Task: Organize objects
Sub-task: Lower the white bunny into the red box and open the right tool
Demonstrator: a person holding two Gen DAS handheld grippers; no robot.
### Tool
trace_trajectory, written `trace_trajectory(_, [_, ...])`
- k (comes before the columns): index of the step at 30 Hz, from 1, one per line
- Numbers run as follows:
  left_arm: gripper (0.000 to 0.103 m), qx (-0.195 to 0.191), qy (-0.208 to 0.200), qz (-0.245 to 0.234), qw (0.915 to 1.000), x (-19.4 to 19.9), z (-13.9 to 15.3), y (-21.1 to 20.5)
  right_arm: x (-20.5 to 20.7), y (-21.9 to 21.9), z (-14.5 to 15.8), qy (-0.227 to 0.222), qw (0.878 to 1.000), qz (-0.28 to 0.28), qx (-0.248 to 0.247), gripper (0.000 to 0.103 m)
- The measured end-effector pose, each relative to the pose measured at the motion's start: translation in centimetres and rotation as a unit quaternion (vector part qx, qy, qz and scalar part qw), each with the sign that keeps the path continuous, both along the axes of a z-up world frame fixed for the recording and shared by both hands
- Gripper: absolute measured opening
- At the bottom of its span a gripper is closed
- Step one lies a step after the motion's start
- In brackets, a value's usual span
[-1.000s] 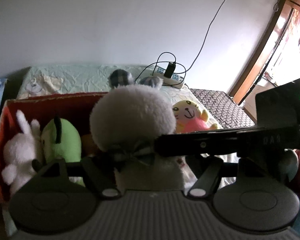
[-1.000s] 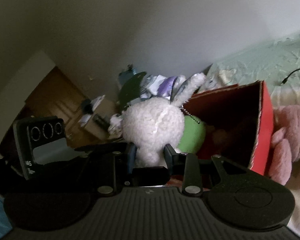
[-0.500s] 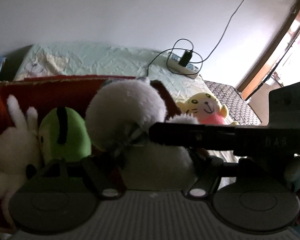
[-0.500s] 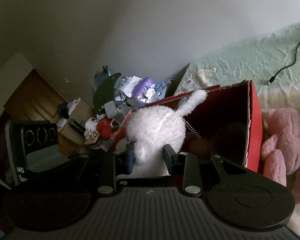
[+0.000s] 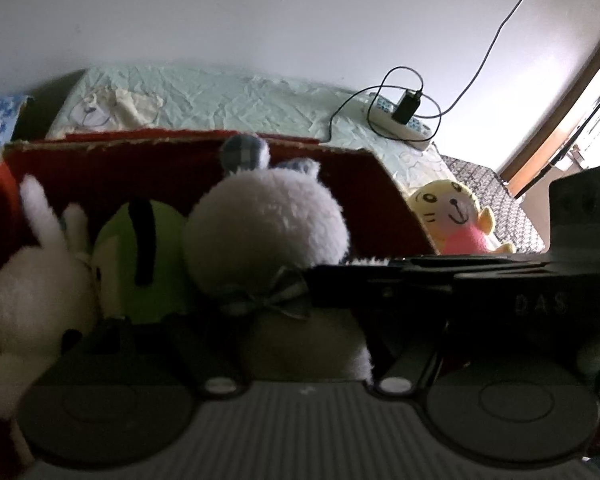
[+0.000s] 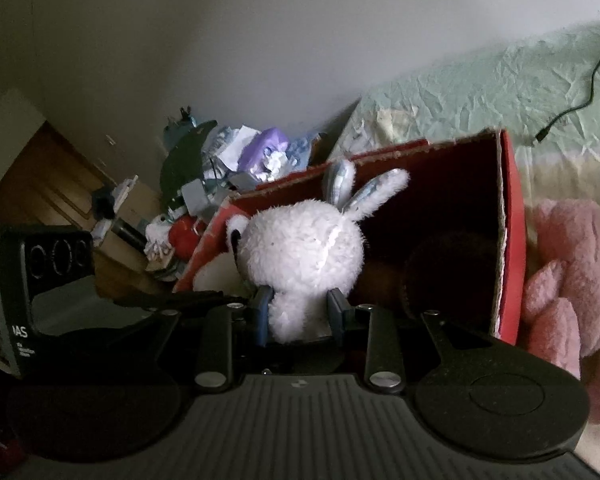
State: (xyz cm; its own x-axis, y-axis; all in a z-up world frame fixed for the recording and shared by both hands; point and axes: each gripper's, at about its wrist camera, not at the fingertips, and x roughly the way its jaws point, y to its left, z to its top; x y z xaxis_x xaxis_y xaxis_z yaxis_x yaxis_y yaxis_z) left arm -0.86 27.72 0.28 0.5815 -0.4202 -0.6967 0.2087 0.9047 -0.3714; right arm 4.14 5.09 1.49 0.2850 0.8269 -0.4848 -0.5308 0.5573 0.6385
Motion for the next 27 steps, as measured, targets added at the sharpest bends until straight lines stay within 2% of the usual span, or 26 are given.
trace_trajectory(7, [0.073,-0.007,-0.057,-0.008,0.9983,-2.2,2.8,-0.6,-1.5,-1.6,2.4,-0.046,0.998,0.005,0.053,0.031])
trace_trajectory(12, [0.073,-0.016,-0.093,0.036,0.9949,-4.9,4.3,0.9,-1.8,-0.2,3.4,-0.054,0.992,0.04,0.103,0.031])
trace_trajectory(21, [0.073,0.026,-0.075,0.087,0.9931,-5.5,4.2,4.4,-0.9,4.4,1.8,0.018,0.991,0.052,0.122,0.031])
trace_trajectory(27, [0.076,0.037,-0.043,0.101,0.9933,-5.2,2.5,5.7,-0.9,6.2,0.6,0.044,0.994,0.048,0.093,0.032])
